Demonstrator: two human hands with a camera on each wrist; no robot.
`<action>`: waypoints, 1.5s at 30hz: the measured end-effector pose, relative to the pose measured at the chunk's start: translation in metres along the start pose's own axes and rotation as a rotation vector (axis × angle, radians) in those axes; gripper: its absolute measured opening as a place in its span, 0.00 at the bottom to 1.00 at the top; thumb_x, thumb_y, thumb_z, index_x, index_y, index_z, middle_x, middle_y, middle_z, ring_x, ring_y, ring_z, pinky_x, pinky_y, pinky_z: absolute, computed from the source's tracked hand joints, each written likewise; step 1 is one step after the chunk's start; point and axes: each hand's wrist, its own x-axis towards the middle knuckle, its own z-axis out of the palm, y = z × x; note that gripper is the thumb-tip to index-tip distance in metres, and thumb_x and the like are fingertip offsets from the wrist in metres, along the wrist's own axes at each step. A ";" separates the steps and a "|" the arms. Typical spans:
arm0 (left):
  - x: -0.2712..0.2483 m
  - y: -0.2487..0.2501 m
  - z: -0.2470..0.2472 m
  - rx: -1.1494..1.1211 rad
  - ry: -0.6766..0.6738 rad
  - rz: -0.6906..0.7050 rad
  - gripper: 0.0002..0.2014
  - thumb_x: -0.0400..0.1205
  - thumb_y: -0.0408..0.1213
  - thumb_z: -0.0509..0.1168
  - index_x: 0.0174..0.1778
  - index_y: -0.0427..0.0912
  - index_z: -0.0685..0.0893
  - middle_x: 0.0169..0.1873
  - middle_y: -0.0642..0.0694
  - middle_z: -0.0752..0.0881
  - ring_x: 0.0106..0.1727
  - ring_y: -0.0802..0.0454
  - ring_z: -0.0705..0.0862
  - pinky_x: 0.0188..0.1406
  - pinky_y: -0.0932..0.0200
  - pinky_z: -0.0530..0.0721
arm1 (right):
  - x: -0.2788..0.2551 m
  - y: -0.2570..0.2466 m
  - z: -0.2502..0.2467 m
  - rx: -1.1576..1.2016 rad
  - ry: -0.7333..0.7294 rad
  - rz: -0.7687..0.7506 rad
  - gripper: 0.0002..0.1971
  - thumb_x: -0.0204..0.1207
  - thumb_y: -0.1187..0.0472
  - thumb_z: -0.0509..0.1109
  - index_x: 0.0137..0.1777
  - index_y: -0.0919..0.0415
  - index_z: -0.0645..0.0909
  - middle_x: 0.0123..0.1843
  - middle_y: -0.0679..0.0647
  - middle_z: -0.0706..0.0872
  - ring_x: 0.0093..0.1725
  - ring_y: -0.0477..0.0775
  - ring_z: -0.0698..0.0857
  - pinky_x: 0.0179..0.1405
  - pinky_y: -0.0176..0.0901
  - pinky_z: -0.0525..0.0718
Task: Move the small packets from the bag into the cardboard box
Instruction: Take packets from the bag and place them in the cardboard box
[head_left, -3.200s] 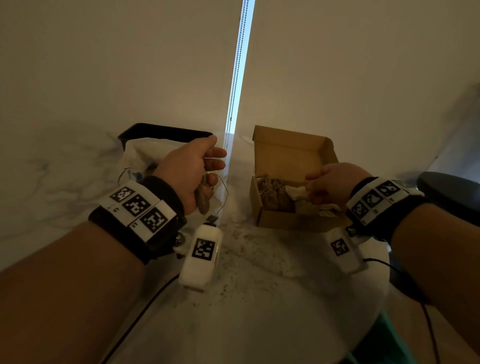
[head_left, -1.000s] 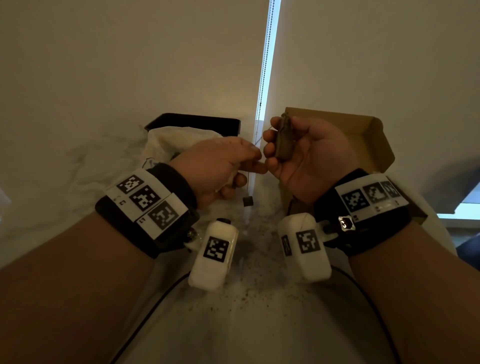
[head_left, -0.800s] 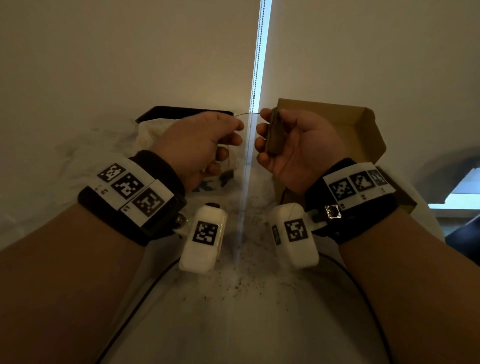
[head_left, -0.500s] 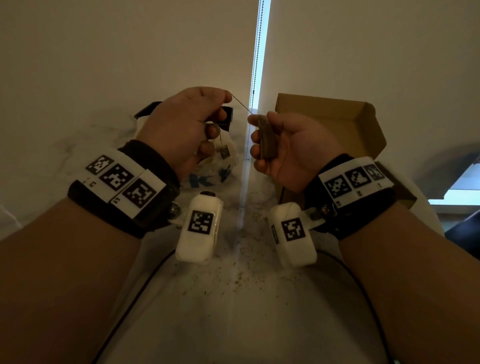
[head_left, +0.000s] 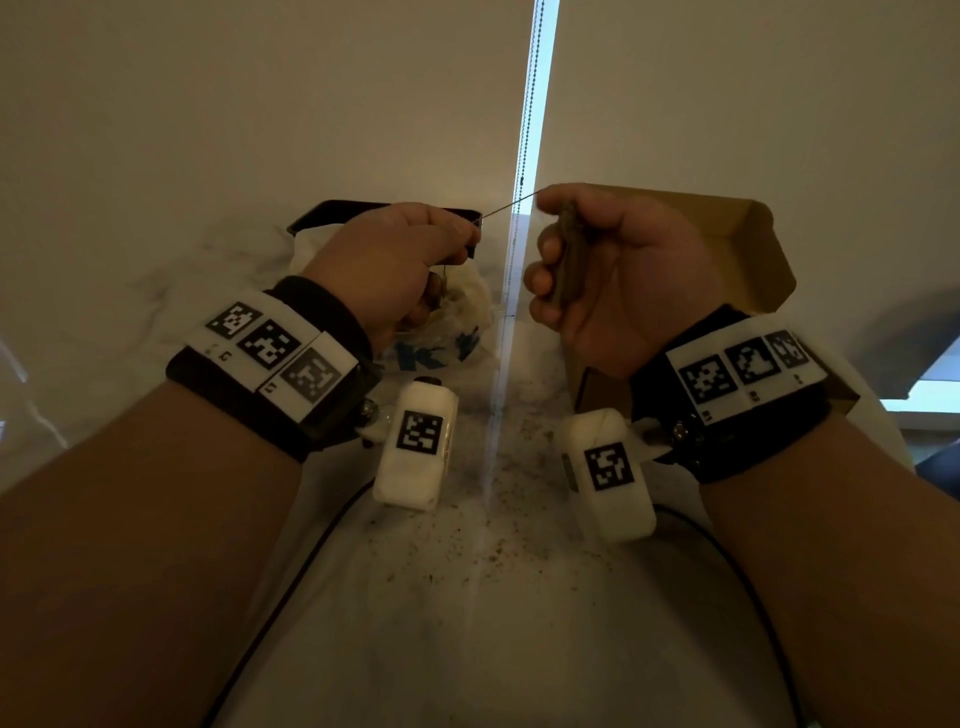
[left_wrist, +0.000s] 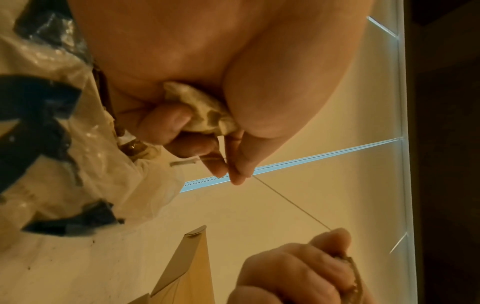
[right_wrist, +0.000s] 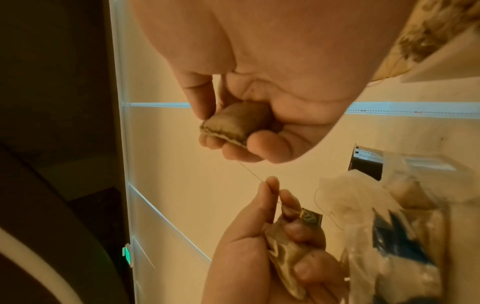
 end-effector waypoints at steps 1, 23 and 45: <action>0.000 0.000 0.000 0.011 -0.004 0.000 0.09 0.87 0.42 0.65 0.47 0.49 0.90 0.42 0.50 0.86 0.31 0.53 0.76 0.21 0.61 0.71 | 0.000 -0.001 -0.001 0.040 0.013 -0.008 0.15 0.83 0.58 0.54 0.48 0.59 0.83 0.33 0.54 0.80 0.32 0.54 0.78 0.29 0.41 0.74; 0.000 0.001 0.000 0.216 0.121 0.073 0.07 0.86 0.43 0.67 0.52 0.46 0.89 0.38 0.53 0.87 0.27 0.59 0.80 0.31 0.61 0.82 | -0.001 0.000 -0.002 0.122 -0.004 -0.105 0.15 0.80 0.63 0.57 0.50 0.54 0.87 0.40 0.54 0.85 0.38 0.55 0.83 0.37 0.44 0.79; -0.030 0.023 0.009 0.380 -0.406 0.196 0.07 0.83 0.37 0.70 0.44 0.55 0.89 0.32 0.58 0.89 0.28 0.63 0.79 0.25 0.70 0.77 | 0.016 0.003 -0.019 -0.046 0.341 -0.037 0.19 0.82 0.65 0.62 0.73 0.60 0.77 0.44 0.52 0.83 0.36 0.49 0.82 0.31 0.40 0.81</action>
